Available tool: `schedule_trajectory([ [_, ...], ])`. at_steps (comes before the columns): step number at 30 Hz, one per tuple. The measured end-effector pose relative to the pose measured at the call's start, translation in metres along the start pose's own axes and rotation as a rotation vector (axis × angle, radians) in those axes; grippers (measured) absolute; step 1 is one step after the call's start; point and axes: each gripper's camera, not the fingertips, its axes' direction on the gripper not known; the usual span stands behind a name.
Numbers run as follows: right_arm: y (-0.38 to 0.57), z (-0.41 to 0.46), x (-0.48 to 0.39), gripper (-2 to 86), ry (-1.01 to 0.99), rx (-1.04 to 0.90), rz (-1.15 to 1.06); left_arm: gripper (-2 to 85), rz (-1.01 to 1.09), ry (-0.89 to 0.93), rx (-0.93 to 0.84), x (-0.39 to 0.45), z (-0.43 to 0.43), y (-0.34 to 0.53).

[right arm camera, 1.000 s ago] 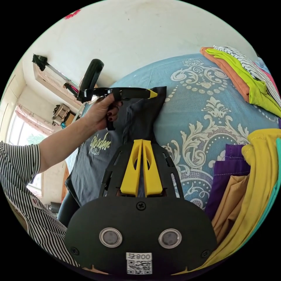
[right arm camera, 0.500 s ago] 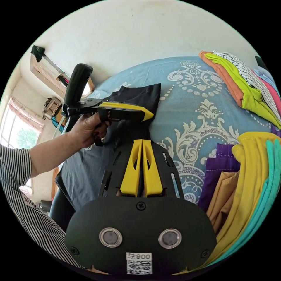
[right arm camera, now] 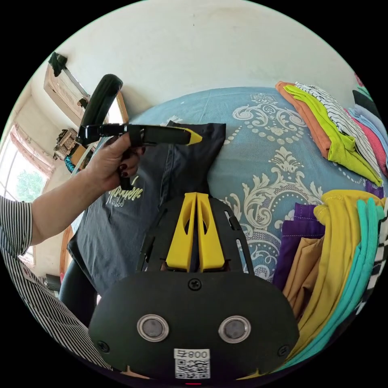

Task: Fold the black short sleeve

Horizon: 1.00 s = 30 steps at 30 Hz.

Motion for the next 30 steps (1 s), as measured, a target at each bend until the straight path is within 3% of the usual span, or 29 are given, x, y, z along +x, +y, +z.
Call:
schedule_trajectory([
  [1, -0.001, 0.006, -0.010, 0.1, 0.018, -0.020, -0.016, 0.3, -0.008, -0.026, -0.091, -0.002, 0.004, 0.016],
  [4, -0.002, 0.016, -0.030, 0.1, 0.053, -0.032, -0.040, 0.5, -0.100, 0.010, -0.010, -0.009, -0.041, 0.058],
  [9, 0.001, 0.022, -0.056, 0.1, 0.069, -0.013, -0.040, 2.2, -0.280, -0.107, 0.187, -0.029, -0.159, 0.175],
  [14, -0.009, 0.026, -0.092, 0.2, 0.068, -0.033, -0.050, 6.6, -0.771, -0.218, 0.418, -0.089, -0.277, 0.371],
  [19, -0.042, 0.047, -0.160, 0.5, -0.036, -0.084, -0.135, 8.7, -1.049, -0.216, 0.639, -0.130, -0.334, 0.500],
  [25, -0.094, 0.093, -0.274, 1.5, -0.154, -0.169, -0.346, 6.5, -1.082, -0.001, 0.762, -0.182, -0.353, 0.559],
  [30, -0.147, 0.133, -0.395, 3.7, -0.252, -0.194, -0.590, 2.9, -1.006, 0.025, 0.836, -0.158, -0.357, 0.579],
])
